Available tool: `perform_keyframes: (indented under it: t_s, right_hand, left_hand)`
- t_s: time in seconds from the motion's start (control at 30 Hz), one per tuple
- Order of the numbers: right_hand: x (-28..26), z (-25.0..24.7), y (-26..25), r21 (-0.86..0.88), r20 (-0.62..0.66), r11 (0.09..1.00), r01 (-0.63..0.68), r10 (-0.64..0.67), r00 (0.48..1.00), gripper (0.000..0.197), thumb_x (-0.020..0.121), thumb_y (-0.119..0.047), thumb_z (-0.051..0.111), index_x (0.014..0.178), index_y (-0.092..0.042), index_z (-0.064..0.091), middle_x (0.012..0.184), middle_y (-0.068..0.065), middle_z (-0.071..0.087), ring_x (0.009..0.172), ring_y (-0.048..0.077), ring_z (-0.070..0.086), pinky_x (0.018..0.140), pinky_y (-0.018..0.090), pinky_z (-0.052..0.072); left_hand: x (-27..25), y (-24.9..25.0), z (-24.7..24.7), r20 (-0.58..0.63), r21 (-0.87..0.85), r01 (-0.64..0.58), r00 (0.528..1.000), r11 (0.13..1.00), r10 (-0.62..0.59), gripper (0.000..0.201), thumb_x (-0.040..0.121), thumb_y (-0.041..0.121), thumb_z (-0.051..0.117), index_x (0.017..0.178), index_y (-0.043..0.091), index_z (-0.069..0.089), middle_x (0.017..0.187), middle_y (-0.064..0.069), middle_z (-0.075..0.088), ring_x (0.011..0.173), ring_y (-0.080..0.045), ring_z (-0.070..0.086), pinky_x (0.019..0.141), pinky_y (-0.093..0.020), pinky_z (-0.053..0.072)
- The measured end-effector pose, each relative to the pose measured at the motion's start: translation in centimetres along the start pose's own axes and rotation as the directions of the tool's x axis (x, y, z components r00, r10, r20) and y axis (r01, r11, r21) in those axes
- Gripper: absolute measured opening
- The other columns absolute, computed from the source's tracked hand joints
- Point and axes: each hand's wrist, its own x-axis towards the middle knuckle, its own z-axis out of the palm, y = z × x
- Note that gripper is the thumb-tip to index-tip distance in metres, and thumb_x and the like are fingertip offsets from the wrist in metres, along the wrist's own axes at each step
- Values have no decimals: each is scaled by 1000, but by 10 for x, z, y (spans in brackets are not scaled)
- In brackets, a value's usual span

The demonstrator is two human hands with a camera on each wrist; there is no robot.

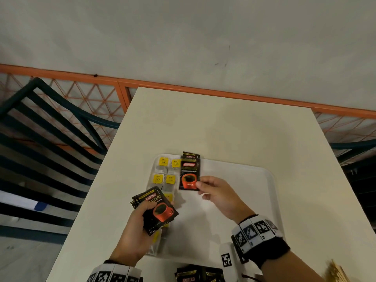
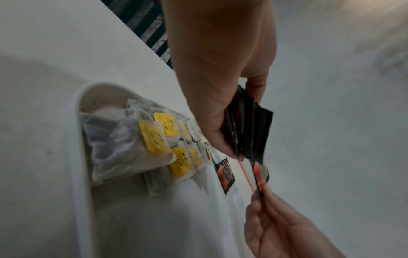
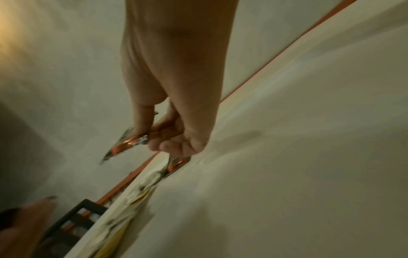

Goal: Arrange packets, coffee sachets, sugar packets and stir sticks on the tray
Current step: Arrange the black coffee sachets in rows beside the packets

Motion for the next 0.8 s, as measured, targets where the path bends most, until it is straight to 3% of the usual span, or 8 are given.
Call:
perform_keyframes:
  t_s: [0.1, 0.2, 0.27, 0.4, 0.5, 0.6, 0.8]
  right_hand:
    - [10, -19, 2, -31, -246, 999, -34, 26, 969, 7, 88, -12, 60, 93, -11, 65, 78, 3, 62, 70, 13, 54, 63, 21, 44]
    - [21, -33, 6, -68, -409, 993, -94, 58, 911, 11, 86, -11, 63, 96, -6, 65, 67, 4, 58, 61, 13, 48, 54, 22, 38]
    - [28, -37, 7, -119, -441, 985, -128, 63, 895, 15, 85, -13, 64, 96, -4, 67, 62, 4, 55, 56, 14, 44, 51, 23, 34]
    - [37, -36, 6, -265, -466, 954, -142, 2, 885, 12, 84, -15, 66, 93, -7, 68, 60, -3, 54, 54, 10, 45, 53, 19, 33]
    - [40, -34, 7, -334, -488, 933, -136, -48, 872, 15, 81, -16, 68, 94, -8, 69, 66, -6, 58, 68, 14, 54, 68, 24, 43]
    - [43, -32, 9, -339, -512, 930, -145, -53, 857, 16, 80, -16, 69, 95, -7, 68, 81, 2, 64, 80, 19, 58, 82, 31, 49]
    - [43, -29, 14, -353, -540, 917, -187, -37, 841, 12, 80, -20, 69, 86, -15, 60, 89, 7, 65, 83, 20, 59, 72, 27, 44]
  left_hand:
    - [-1, 0, -2, 4, 22, -25, 1000, 999, 25, 17, 88, 8, 44, 88, 8, 61, 63, -6, 69, 52, -14, 65, 64, -31, 38]
    - [-2, -1, -2, 21, 54, -37, 999, 998, 36, 17, 89, 8, 44, 90, 9, 62, 66, -6, 71, 54, -13, 66, 58, -26, 47]
    - [-4, -2, -1, 35, 71, -42, 999, 997, 40, 18, 89, 7, 45, 94, 8, 62, 69, -7, 71, 57, -14, 67, 49, -21, 52]
    - [-6, -5, 0, 46, 101, -30, 999, 994, 26, 22, 88, 6, 45, 104, 6, 61, 79, -11, 72, 64, -18, 69, 50, -25, 55]
    - [-6, -6, -1, 26, 118, -17, 1000, 993, 14, 23, 88, 7, 47, 107, 5, 60, 83, -14, 72, 67, -20, 70, 53, -27, 56]
    - [-6, -7, -1, 18, 128, -13, 1000, 992, 11, 25, 87, 7, 48, 110, 6, 59, 87, -15, 72, 72, -23, 69, 54, -27, 57]
    - [-8, -7, 1, 55, 123, -28, 998, 992, 21, 21, 89, 6, 46, 105, 7, 59, 79, -12, 73, 65, -18, 70, 50, -25, 55]
